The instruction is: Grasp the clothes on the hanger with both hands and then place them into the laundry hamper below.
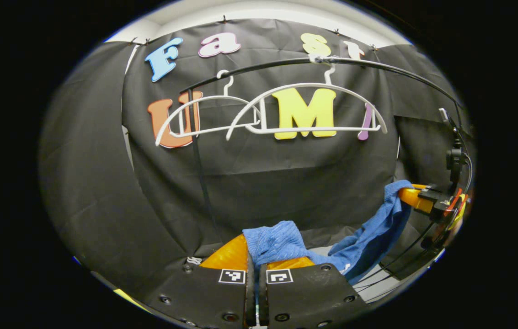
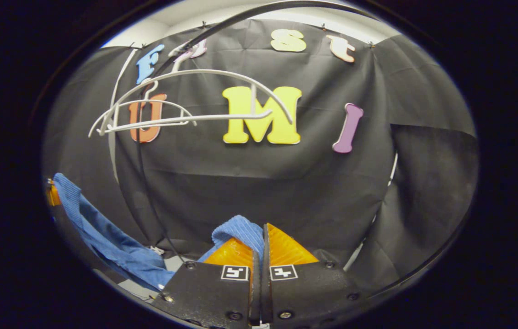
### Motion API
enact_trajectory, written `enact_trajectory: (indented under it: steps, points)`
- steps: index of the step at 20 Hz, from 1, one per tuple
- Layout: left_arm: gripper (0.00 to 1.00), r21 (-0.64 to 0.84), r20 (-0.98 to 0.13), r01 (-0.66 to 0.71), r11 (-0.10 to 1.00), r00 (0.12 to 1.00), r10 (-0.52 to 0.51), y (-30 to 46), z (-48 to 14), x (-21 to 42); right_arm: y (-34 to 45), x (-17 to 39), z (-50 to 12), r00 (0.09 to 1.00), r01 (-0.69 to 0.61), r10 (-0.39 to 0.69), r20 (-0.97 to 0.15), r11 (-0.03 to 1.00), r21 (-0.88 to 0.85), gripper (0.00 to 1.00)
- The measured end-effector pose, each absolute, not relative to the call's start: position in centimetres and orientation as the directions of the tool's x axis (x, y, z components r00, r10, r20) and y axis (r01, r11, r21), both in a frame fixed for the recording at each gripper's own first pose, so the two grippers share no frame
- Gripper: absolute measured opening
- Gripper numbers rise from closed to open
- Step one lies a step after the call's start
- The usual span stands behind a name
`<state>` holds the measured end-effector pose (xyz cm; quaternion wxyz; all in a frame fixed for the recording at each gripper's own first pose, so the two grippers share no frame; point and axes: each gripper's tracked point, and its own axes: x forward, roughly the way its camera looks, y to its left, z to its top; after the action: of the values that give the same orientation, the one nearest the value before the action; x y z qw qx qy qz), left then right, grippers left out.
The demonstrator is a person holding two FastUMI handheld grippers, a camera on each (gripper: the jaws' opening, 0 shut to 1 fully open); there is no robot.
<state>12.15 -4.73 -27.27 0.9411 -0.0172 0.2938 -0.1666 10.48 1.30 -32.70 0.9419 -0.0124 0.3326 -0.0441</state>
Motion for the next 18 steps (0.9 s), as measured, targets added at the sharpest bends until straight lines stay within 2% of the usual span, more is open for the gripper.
enact_trajectory:
  steps: [1, 4, 5, 6, 13, 18]
  points:
    - [0.03, -0.133, -0.544, 0.315, 0.940, 0.770, -0.335, -5.3, -27.0, 11.9, 2.4, 10.4, -32.6, 0.773, 0.044, -0.051, -0.633, 0.999, -0.027, 0.04]
    - [0.03, -0.136, -0.530, 0.346, 0.928, 0.766, -0.363, -6.6, -26.1, 11.2, 6.1, 10.2, -32.1, 0.753, -0.015, 0.063, -0.655, 0.997, 0.079, 0.04]
    - [0.08, -0.143, -0.527, 0.354, 0.924, 0.763, -0.374, -7.0, -25.9, 11.3, 7.1, 10.3, -32.0, 0.746, -0.032, 0.098, -0.659, 0.993, 0.112, 0.04]
    - [0.03, -0.159, -0.522, 0.361, 0.919, 0.759, -0.389, -7.5, -25.7, 11.2, 8.1, 10.5, -31.7, 0.741, -0.046, 0.125, -0.660, 0.990, 0.136, 0.04]
    - [0.03, -0.210, -0.479, 0.401, 0.892, 0.753, -0.451, -9.9, -23.8, 10.8, 15.4, 10.6, -30.8, 0.667, -0.115, 0.372, -0.645, 0.907, 0.405, 0.04]
    - [0.03, -0.229, -0.456, 0.397, 0.889, 0.763, -0.458, -9.1, -22.9, 11.4, 19.1, 11.1, -29.4, 0.633, -0.166, 0.465, -0.619, 0.863, 0.478, 0.04]
